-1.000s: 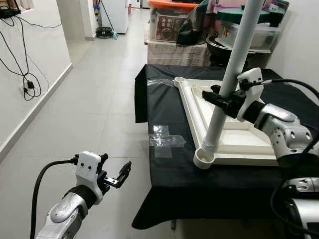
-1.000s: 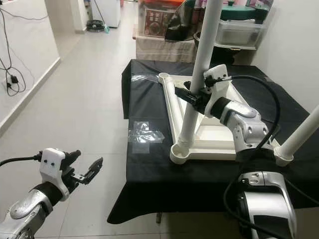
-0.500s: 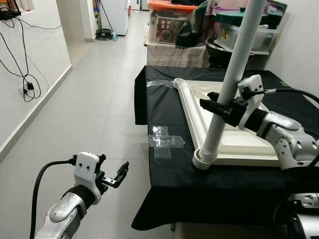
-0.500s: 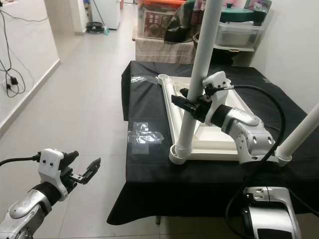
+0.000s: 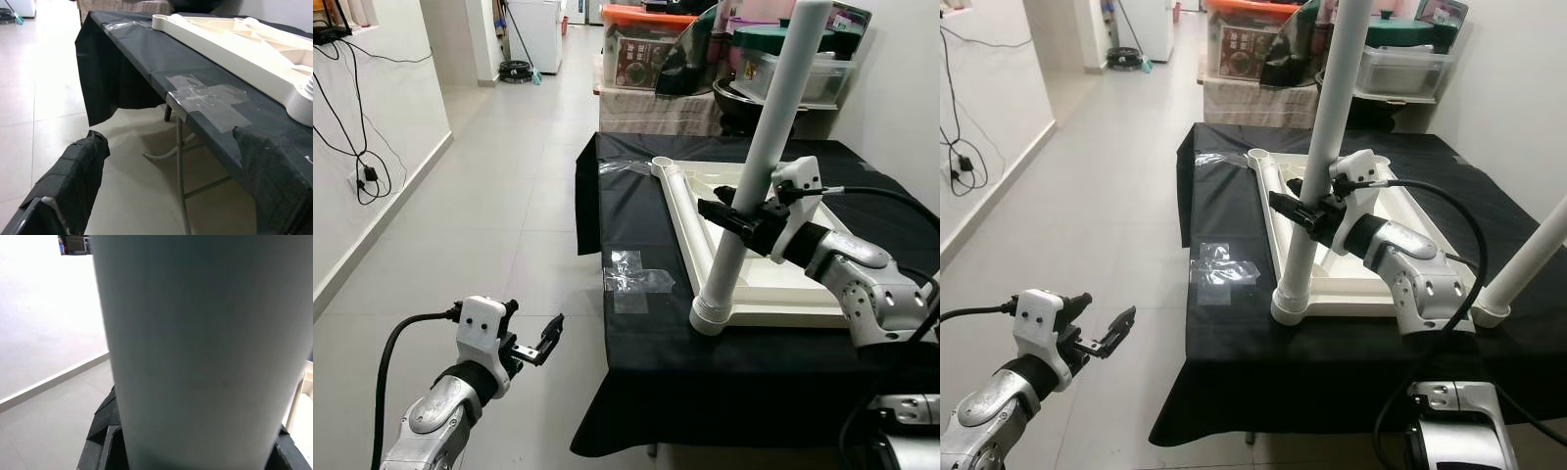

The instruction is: Building children table

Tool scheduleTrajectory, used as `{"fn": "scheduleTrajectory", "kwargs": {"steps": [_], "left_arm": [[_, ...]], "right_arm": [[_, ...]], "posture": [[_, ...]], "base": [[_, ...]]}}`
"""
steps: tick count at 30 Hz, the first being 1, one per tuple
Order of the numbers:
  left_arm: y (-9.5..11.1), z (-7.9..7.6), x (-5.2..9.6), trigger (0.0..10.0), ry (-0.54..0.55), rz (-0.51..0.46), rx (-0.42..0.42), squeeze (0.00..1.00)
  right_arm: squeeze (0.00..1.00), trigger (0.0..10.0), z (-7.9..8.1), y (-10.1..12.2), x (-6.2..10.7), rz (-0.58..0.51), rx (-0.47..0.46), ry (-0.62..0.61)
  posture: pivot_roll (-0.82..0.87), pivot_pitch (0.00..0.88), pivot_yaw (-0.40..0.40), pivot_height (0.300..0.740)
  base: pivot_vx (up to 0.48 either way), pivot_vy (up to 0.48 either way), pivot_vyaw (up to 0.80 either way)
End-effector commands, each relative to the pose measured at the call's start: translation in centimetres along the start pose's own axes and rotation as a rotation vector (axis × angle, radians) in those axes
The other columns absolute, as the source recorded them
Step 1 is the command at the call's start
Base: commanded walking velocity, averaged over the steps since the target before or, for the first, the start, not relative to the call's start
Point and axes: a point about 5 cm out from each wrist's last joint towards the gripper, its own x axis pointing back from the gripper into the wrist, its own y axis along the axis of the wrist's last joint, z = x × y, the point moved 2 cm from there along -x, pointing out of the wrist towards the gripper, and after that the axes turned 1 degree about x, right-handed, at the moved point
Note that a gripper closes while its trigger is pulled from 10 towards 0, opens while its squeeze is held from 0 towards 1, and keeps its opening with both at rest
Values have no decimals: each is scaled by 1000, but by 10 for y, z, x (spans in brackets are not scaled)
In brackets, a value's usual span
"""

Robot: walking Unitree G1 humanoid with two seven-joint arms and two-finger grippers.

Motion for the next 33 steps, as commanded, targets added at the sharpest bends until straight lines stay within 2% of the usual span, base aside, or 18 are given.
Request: {"fn": "scheduleTrajectory", "kwargs": {"steps": [1, 11, 13, 18, 27, 33], "left_arm": [[-4, 1, 1, 10000, 10, 14, -5, 0], [-7, 2, 2, 10000, 27, 21, 1, 0], [-7, 1, 2, 10000, 33, 17, 3, 0], [-7, 1, 2, 10000, 35, 16, 3, 0], [-7, 3, 1, 10000, 42, 16, -5, 0], [-7, 4, 1, 10000, 44, 17, -8, 0]], "right_arm": [[0, 0, 4, -27, -2, 99, -76, 11], [0, 0, 0, -35, -1, 136, -80, -18], [0, 0, -6, -39, -2, 145, -80, -99], [0, 0, -8, -40, -3, 142, -81, -128], [0, 0, -6, -48, 0, 126, -78, -198], [0, 0, 3, -53, 0, 123, -67, -226]], "posture": [[96, 0, -82, 740], [94, 0, -88, 740], [95, 0, -89, 740], [95, 0, -87, 740], [92, 0, -81, 740], [91, 0, -76, 740]], "base": [[0, 0, 0], [0, 0, 0], [0, 0, 0], [0, 0, 0], [0, 0, 0], [0, 0, 0]]}}
